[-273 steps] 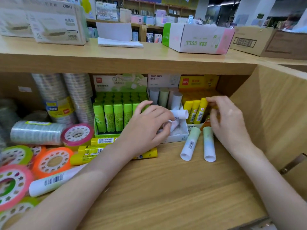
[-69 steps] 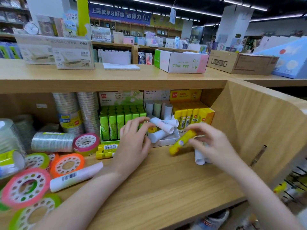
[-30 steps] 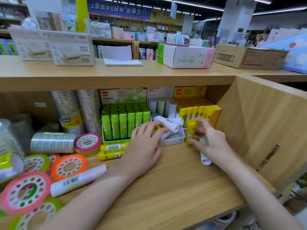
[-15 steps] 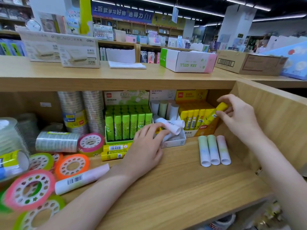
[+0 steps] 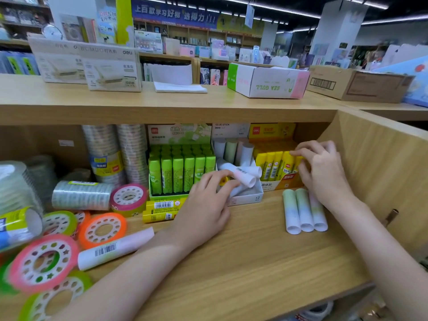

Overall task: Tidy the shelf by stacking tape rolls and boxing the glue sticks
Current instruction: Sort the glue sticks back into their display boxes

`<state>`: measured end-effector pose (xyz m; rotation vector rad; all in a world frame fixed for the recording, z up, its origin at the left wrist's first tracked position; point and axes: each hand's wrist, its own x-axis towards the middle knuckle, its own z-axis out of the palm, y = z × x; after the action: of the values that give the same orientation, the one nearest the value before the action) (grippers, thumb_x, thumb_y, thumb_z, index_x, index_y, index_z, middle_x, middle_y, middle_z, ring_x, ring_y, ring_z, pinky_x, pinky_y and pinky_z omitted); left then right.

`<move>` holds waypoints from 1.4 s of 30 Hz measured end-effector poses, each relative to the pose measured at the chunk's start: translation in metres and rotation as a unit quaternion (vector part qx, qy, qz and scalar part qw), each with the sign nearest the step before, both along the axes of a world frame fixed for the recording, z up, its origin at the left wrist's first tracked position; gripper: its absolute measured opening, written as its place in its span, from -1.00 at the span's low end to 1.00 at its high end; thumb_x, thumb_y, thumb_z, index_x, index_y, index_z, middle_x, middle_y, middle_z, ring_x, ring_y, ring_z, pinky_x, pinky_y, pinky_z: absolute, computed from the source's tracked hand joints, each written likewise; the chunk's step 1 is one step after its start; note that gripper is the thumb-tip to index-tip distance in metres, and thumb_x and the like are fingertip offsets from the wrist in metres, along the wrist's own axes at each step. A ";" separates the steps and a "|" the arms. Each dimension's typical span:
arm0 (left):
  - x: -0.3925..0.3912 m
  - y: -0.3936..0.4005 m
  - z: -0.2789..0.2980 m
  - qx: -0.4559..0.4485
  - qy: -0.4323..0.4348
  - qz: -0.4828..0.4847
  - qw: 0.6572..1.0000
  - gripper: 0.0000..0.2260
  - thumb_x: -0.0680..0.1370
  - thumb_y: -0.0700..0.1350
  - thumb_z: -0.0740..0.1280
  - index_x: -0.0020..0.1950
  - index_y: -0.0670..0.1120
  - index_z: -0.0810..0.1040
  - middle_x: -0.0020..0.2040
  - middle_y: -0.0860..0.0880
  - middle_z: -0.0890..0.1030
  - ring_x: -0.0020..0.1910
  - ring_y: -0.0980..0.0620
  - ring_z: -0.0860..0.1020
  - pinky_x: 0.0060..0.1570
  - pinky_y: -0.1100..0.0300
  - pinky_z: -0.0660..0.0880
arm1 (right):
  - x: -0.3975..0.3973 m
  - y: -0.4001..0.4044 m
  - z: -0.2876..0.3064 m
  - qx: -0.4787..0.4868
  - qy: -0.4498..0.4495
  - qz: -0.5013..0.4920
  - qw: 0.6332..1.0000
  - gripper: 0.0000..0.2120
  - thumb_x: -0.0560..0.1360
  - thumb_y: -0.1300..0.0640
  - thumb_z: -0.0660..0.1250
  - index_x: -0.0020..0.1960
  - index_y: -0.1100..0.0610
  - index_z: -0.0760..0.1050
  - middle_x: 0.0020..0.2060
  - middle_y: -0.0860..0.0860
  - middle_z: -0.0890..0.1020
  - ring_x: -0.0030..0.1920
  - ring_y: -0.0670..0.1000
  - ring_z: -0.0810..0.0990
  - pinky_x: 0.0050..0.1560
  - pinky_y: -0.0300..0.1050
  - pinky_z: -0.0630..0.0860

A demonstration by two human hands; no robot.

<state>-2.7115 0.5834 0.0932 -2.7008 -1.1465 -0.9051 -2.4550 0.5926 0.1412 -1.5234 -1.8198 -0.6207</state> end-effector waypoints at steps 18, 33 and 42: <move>-0.066 -0.030 0.053 -0.042 0.072 0.143 0.986 -0.72 0.58 -0.08 0.12 0.26 -0.01 0.45 0.12 0.01 0.50 0.15 -0.02 0.44 0.14 0.10 0.28 | -0.117 -0.062 -0.020 -0.166 0.012 0.299 0.940 -0.67 0.42 0.29 0.10 0.09 0.23 0.55 0.03 0.07 0.61 0.11 -0.02 0.47 0.20 -0.36 0.27; -0.087 -0.047 0.017 -0.094 0.070 0.039 0.992 -0.61 0.47 0.04 0.05 0.06 -0.08 0.57 0.03 -0.02 0.56 -0.03 -0.04 0.52 -0.02 0.07 0.50 | -0.106 -0.069 -0.039 -0.150 -0.044 0.232 0.960 -0.81 0.32 0.21 0.29 -0.06 0.11 0.46 -0.11 0.03 0.58 -0.04 -0.01 0.37 -0.03 -0.14 0.33; -0.045 -0.035 0.028 -0.118 0.071 -0.014 0.990 -0.71 0.57 -0.05 0.24 0.29 0.02 0.42 0.17 0.06 0.47 0.18 0.09 0.41 0.15 0.28 0.32 | -0.092 -0.085 -0.041 -0.101 -0.100 0.209 0.968 -0.51 0.31 0.22 0.38 0.21 0.03 0.35 -0.07 -0.02 0.62 -0.05 -0.06 0.42 -0.14 -0.14 0.55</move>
<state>-2.7567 0.5482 0.1212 -2.9157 -1.2616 -0.6023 -2.5469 0.5075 0.1002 -1.1724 -2.3322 -0.4041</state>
